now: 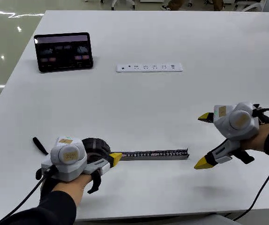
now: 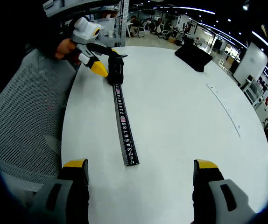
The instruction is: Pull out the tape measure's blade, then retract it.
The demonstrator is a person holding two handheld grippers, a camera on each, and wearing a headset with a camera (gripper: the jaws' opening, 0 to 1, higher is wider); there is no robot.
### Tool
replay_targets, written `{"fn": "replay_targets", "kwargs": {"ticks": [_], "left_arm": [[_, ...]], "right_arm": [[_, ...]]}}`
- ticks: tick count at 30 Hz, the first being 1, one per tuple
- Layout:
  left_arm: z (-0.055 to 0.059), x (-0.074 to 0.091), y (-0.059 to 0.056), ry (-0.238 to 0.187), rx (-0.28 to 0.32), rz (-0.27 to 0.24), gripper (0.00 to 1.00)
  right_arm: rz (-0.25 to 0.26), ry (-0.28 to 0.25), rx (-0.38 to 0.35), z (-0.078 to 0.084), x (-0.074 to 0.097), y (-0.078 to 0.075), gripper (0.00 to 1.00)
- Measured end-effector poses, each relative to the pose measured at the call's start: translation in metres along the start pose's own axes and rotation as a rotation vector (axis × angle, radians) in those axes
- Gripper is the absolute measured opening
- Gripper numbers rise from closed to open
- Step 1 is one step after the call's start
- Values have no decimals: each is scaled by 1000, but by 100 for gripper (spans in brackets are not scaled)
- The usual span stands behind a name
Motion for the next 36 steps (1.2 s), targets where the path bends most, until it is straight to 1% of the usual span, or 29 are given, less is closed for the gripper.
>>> {"fn": "replay_targets", "kwargs": {"ticks": [2, 7, 8, 11, 13, 14, 17, 20, 22, 29, 32, 36], "left_arm": [[-1, -1, 0, -17, -11, 0, 100], [0, -3, 0, -34, 1, 13, 100], [0, -3, 0, -35, 6, 15, 100], [1, -4, 0, -29, 14, 20, 100], [1, -4, 0, -30, 13, 19, 100], [1, -4, 0, -31, 14, 19, 100], [2, -3, 0, -30, 18, 20, 100], [1, -3, 0, -34, 21, 19, 100], [1, -3, 0, -36, 18, 18, 100], [1, -4, -1, -36, 19, 23, 100], [1, -4, -1, -35, 18, 24, 100], [2, -4, 0, -33, 24, 21, 100]], "right_arm": [[-13, 8, 9, -1, -4, -3, 86], [-65, 18, 41, 0, -12, -3, 74], [-76, 24, 40, 1, -14, -3, 71], [-113, 50, 47, 6, -22, 0, 59], [-127, 56, 56, 11, -28, 1, 55], [-136, 60, 59, 12, -29, 1, 51], [-148, 67, 58, 13, -35, 2, 41], [-158, 76, 57, 17, -41, 3, 34], [-166, 84, 61, 18, -43, 4, 31], [-176, 100, 73, 19, -47, 4, 24], [-179, 106, 80, 20, -49, 4, 18], [-184, 120, 77, 22, -52, 5, 17]]}}
Point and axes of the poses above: the centre of the closed fingertips' face, and the gripper's own axes: x roughly backward along the fingers, y roughly to its left, z roughly out of its underside, the point moved 9 cm from there along x, roughly backward along the fingers, and after that the axes turned 4 degrees about z, right-handed, at the moved point
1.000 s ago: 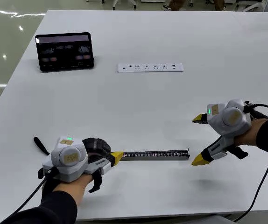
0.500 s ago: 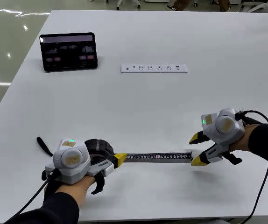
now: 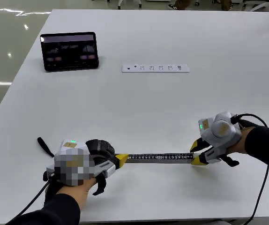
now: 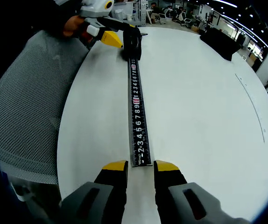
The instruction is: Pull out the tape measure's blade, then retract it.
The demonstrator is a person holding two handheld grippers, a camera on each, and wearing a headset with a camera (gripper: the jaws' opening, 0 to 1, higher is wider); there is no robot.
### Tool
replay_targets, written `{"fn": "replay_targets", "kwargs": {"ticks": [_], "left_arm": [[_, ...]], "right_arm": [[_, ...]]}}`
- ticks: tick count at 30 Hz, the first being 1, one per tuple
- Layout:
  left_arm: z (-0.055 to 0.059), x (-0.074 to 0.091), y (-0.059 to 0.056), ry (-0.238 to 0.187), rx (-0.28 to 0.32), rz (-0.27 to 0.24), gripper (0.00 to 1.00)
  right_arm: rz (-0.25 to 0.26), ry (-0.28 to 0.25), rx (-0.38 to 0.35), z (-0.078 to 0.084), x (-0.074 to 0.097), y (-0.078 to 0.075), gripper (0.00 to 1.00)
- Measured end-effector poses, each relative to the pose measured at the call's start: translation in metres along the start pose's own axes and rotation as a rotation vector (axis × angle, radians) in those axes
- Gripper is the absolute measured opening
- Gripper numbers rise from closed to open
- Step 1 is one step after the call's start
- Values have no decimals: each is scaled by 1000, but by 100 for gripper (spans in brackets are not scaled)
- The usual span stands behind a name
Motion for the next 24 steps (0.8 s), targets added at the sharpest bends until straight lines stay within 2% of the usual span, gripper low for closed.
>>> {"fn": "replay_targets", "kwargs": {"ticks": [11, 17, 24], "left_arm": [[-1, -1, 0, -9, 20, -2, 99], [1, -2, -1, -5, 35, -8, 96], [2, -5, 1, 1, 69, -24, 88]], "right_arm": [[-10, 11, 17, -2, -3, 1, 12], [-21, 29, 74, -4, -5, 1, 12], [-13, 82, 37, -10, -6, 1, 11]]}}
Point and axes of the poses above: the centre of the closed fingertips' face, and the gripper's own axes: x roughly backward along the fingers, y roughly to its left, z roughly out of its underside, the point moved 9 cm from there along x, roughly backward along the fingers, and after that the axes turned 4 degrees about z, right-handed, at the moved point
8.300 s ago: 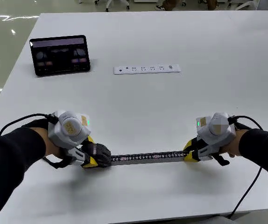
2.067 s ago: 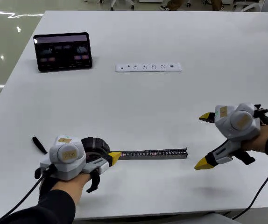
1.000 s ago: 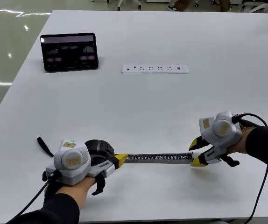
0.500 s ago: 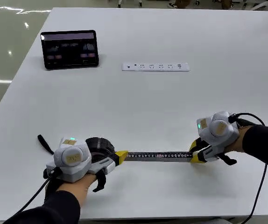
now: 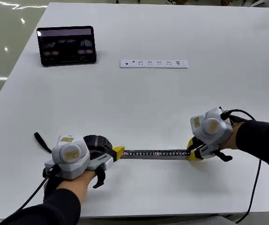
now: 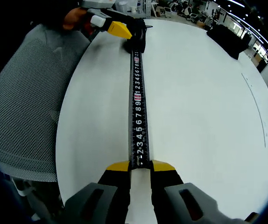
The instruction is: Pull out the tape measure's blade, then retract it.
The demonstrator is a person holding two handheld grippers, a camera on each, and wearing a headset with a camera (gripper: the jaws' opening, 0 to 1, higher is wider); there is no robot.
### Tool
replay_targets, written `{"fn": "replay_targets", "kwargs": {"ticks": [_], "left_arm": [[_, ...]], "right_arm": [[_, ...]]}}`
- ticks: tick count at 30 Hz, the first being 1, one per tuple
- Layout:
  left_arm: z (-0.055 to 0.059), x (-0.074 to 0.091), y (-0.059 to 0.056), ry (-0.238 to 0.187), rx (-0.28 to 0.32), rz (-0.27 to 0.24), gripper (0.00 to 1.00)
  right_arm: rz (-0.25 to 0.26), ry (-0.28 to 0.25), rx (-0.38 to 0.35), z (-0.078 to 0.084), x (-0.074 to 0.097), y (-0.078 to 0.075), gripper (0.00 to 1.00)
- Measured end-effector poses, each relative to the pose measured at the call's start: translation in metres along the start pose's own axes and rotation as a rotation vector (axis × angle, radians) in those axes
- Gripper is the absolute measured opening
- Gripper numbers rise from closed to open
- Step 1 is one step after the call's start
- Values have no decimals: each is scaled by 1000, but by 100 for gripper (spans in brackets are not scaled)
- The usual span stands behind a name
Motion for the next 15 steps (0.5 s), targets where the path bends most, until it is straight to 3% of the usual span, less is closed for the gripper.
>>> {"fn": "replay_targets", "kwargs": {"ticks": [3, 4, 9, 15], "left_arm": [[0, 0, 0, 7, 13, -10, 81], [0, -1, 0, 6, 17, -16, 80], [-2, -4, -4, 3, -1, -46, 75], [0, -3, 0, 10, -11, -78, 67]], "right_arm": [[1, 19, -34, -2, 0, -1, 11], [5, 32, -90, -1, 0, -1, 11], [6, 36, -62, -2, 0, -2, 11], [7, 41, -36, -3, 0, -1, 11]]}}
Point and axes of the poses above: the centre of the closed fingertips' face, and the gripper's own axes: x roughly backward along the fingers, y roughly to its left, z roughly out of its underside, the point moved 9 cm from there along x, roughly backward along the fingers, and after that the axes turned 4 degrees about z, right-handed, at the moved point
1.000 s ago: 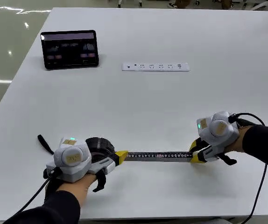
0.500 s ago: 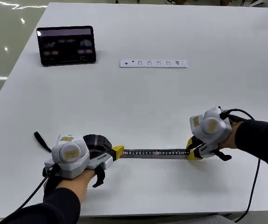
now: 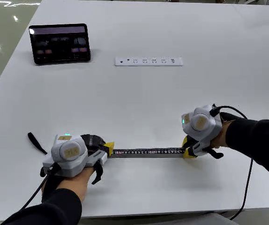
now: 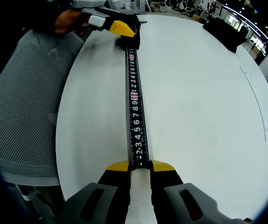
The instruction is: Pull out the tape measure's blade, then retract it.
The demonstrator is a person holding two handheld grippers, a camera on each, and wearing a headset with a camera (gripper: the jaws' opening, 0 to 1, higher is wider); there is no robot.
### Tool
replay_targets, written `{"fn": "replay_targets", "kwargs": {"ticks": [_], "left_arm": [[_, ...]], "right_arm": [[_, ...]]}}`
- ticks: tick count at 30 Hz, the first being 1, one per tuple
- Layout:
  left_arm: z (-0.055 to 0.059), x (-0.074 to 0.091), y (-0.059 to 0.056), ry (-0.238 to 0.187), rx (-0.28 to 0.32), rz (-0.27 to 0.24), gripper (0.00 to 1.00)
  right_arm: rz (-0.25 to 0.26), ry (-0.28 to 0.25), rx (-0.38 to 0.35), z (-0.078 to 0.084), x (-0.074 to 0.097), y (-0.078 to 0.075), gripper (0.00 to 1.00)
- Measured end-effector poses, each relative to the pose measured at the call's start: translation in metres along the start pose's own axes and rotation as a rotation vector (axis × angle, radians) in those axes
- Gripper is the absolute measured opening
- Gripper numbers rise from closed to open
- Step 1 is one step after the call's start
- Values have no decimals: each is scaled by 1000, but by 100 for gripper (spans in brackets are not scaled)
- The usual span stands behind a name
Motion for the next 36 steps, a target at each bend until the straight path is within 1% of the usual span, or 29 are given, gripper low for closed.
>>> {"fn": "replay_targets", "kwargs": {"ticks": [4, 7, 8, 10, 12, 13, 15, 18, 19, 22, 33, 35, 36], "left_arm": [[1, 0, 1, 7, -6, -10, 64], [1, 1, 2, 3, 3, -10, 62], [1, 1, 2, 5, 3, -11, 62], [1, 1, 1, 11, -4, -12, 62], [2, 1, 0, 27, -29, -14, 62], [2, 1, -1, 39, -53, -17, 62], [2, 1, -1, 44, -63, -18, 62], [1, 1, 0, 58, -59, -20, 61], [0, 0, 0, 57, -62, -20, 61], [1, 0, 0, 66, -71, -21, 60], [1, -1, 1, 73, -67, -17, 60], [1, -1, 1, 74, -66, -16, 60], [1, -1, 1, 75, -65, -16, 60]], "right_arm": [[0, -7, 14, 1, 0, 0, 11], [-6, -15, 10, 1, 1, 0, 11], [-9, -11, -1, 1, 0, -1, 10], [-13, -1, 9, 0, 0, 0, 10], [-16, 6, 27, -1, 0, -1, 10], [-17, 6, 26, 0, 0, -1, 10], [-17, 3, 18, 0, 0, -1, 10], [-16, -4, 11, 0, -1, -1, 10], [-16, -5, 8, 1, -1, -1, 10], [-14, -11, -3, 2, -1, -1, 10], [-3, -32, -38, 3, -1, -1, 10], [2, -32, -33, 2, -2, 1, 10], [16, -31, 17, 1, -2, 2, 10]]}}
Point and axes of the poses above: the centre of the closed fingertips' face, and the gripper's own axes: x roughly backward along the fingers, y roughly to its left, z roughly out of its underside, the point moved 9 cm from there along x, roughly backward along the fingers, and after that the axes turned 4 degrees about z, right-handed, at the moved point
